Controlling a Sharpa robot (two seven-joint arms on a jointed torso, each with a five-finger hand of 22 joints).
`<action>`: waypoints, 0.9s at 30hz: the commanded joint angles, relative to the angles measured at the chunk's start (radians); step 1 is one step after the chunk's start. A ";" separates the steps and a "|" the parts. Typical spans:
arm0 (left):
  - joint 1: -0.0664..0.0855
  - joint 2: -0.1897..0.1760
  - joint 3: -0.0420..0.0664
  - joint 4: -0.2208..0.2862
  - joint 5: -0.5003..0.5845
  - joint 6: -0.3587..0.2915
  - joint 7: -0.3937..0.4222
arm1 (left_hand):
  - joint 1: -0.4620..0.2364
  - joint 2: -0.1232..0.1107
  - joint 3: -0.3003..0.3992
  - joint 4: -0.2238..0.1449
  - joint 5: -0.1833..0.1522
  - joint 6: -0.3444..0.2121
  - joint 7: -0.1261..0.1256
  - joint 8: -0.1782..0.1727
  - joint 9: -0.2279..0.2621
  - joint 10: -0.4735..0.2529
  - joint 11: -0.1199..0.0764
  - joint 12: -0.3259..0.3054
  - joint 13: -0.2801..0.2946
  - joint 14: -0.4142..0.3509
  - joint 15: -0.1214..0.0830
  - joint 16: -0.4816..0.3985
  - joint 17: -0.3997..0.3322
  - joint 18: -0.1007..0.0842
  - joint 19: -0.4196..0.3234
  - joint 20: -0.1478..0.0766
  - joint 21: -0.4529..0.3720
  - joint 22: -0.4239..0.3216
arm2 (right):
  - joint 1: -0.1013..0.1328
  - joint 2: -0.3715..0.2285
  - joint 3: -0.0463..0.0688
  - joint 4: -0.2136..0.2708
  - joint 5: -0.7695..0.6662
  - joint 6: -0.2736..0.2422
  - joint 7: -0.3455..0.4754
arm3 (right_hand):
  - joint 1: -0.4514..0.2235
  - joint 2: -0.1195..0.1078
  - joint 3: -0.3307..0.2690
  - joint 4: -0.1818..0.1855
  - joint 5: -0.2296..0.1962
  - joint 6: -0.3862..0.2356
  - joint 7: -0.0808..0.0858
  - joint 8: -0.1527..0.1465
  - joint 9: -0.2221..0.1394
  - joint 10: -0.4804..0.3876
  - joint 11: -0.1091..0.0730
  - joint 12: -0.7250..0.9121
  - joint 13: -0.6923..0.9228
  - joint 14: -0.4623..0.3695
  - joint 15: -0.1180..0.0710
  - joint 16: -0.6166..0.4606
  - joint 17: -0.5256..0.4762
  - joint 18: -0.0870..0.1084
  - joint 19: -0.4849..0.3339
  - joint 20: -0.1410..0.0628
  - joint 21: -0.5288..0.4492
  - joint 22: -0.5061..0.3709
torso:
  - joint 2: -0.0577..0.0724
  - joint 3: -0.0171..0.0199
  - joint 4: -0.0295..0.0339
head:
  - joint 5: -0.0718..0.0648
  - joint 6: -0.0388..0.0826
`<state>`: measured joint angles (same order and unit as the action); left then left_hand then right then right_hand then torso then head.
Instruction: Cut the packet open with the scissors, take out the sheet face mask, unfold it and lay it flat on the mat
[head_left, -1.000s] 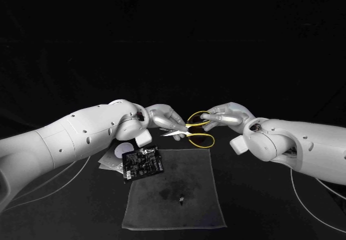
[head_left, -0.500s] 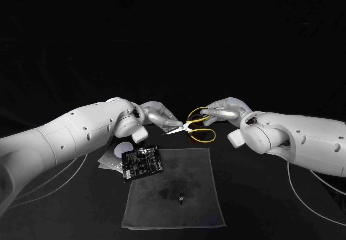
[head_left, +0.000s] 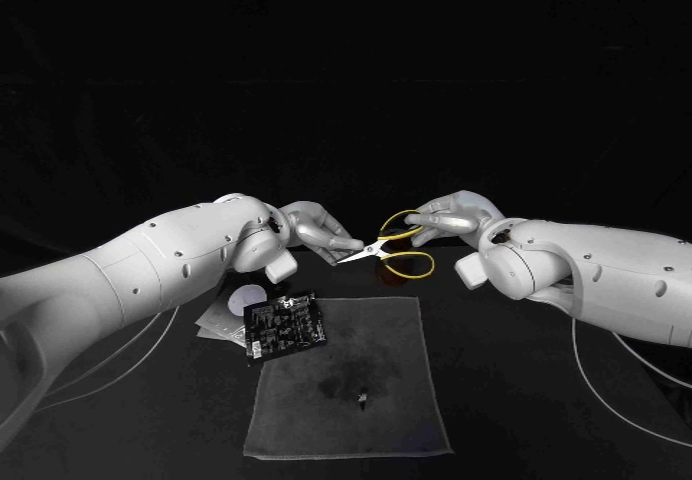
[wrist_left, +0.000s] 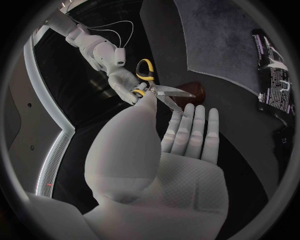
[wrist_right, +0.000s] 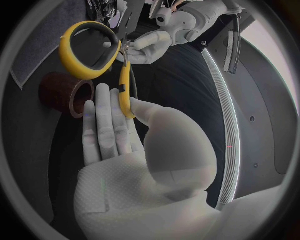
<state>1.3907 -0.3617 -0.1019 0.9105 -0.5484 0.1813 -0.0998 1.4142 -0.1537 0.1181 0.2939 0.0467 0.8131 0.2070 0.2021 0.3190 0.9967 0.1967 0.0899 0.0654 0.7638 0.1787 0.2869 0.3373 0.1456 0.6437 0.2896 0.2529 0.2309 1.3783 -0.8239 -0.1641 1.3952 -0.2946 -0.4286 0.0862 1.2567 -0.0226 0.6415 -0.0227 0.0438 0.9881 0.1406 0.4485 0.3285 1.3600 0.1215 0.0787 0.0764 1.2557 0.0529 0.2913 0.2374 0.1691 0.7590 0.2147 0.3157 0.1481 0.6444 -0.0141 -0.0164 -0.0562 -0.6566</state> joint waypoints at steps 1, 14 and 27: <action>0.001 0.011 0.000 -0.012 0.002 -0.010 0.007 | 0.004 0.012 -0.020 0.001 0.001 0.001 0.025 0.003 -0.005 -0.016 0.003 0.001 -0.001 -0.023 0.004 0.002 -0.007 0.003 0.005 0.000 -0.017 -0.009 | 0.003 0.012 0.002 -0.025 -0.017 -0.012 0.000 | 0.000 0.013 0.052 -0.060 0.005 0.001 -0.008 0.004 0.033 0.063 -0.054 -0.001 0.002 0.005 -0.003 0.003 0.002 0.018 0.006 -0.001 0.007 0.002 | 0.001 0.0003 -0.0022 | -0.001 0.002; 0.000 0.009 0.000 -0.097 0.052 -0.130 0.062 | -0.042 -0.047 -0.178 0.007 0.004 -0.026 0.036 -0.001 -0.025 -0.075 0.021 0.002 0.000 -0.095 0.023 0.010 -0.036 -0.013 0.011 0.000 -0.068 -0.048 | 0.004 0.045 0.002 -0.114 -0.070 0.050 -0.012 | -0.001 0.013 0.052 -0.062 0.005 0.000 -0.008 0.005 0.035 0.063 -0.054 -0.002 0.001 0.005 -0.003 0.003 0.002 0.017 0.006 -0.001 0.008 0.003 | 0.000 -0.0003 0.0003 | -0.007 0.001; 0.000 -0.047 0.002 -0.107 0.103 -0.178 0.057 | -0.090 -0.073 -0.268 0.008 0.007 -0.024 0.051 0.007 -0.029 -0.082 0.022 0.013 0.001 -0.101 0.024 0.023 -0.045 -0.014 0.021 0.000 -0.081 -0.060 | 0.005 0.076 0.002 -0.207 -0.097 0.087 -0.014 | -0.004 0.013 0.053 -0.065 0.005 -0.001 -0.008 0.005 0.038 0.063 -0.054 -0.003 0.001 0.004 -0.002 0.002 0.004 0.017 0.001 -0.001 0.008 0.003 | 0.001 -0.0020 0.0008 | -0.010 0.003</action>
<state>1.3902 -0.4033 -0.1013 0.7980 -0.4779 0.0367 -0.0593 1.3307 -0.2289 -0.1462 0.3021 0.0466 0.7934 0.2016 0.2020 0.2908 0.9218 0.2182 0.0989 0.0653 0.6663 0.2023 0.3046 0.2931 0.1455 0.6582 0.2892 0.1761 0.1729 1.3815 -0.7511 -0.1635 1.1962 -0.3681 -0.3748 0.0704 1.2515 -0.0170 0.6417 -0.0308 0.0455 0.9882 0.1402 0.4507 0.3373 1.3614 0.1198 0.0724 0.0765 1.2577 0.0555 0.2911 0.2394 0.1776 0.7589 0.2148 0.3193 0.1501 0.6447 -0.0155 -0.0151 -0.0659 -0.6538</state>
